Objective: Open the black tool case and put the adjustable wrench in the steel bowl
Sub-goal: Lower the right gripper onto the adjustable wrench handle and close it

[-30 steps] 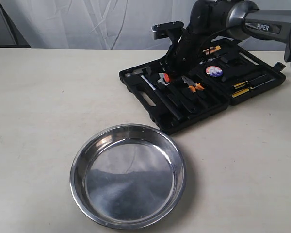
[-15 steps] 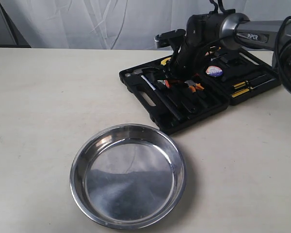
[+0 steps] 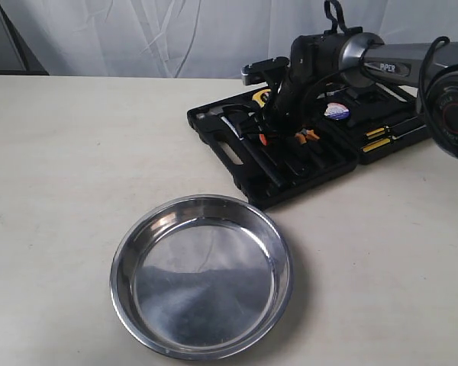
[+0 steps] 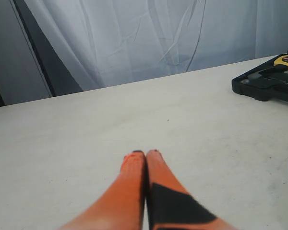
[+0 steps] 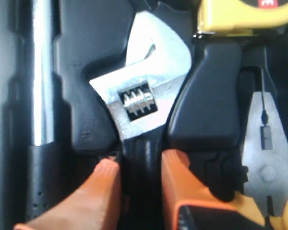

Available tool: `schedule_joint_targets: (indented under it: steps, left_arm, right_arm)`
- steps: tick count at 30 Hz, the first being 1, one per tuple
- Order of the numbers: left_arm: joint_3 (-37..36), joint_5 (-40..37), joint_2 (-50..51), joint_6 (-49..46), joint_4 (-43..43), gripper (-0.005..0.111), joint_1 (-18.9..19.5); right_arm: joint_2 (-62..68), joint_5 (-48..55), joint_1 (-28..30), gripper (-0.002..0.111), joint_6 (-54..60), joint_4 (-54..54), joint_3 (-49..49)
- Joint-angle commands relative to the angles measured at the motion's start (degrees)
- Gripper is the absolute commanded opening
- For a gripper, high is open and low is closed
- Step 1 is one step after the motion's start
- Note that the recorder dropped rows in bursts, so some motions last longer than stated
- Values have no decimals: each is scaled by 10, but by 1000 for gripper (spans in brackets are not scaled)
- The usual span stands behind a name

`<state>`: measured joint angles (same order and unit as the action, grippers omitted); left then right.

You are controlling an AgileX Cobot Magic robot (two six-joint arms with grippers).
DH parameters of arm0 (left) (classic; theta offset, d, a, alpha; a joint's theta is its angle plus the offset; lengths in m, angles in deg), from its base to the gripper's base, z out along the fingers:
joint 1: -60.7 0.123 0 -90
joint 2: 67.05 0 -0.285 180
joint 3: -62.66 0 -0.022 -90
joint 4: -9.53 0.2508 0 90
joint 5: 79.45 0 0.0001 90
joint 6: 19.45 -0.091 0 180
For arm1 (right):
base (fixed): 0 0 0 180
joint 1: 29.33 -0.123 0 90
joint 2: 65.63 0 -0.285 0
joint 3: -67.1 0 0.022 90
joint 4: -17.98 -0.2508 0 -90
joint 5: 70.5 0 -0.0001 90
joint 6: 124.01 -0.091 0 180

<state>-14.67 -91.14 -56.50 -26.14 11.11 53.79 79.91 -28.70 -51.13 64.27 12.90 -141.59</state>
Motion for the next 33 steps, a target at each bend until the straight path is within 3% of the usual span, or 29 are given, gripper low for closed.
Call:
schedule_joint_targets:
  steps: [1, 16, 22, 33]
  left_arm:
    - [1, 6, -4, 2, 2, 0, 1]
    - [1, 6, -4, 2, 2, 0, 1]
    - [1, 6, -4, 2, 2, 0, 1]
    - [1, 6, -4, 2, 2, 0, 1]
  right_arm:
    - [18, 30, 2, -1, -4, 4, 5]
    - [-27, -2, 0, -1, 36, 20, 5]
    - [-46, -29, 0, -1, 36, -33, 5]
    - [-61, -27, 0, -1, 36, -33, 5]
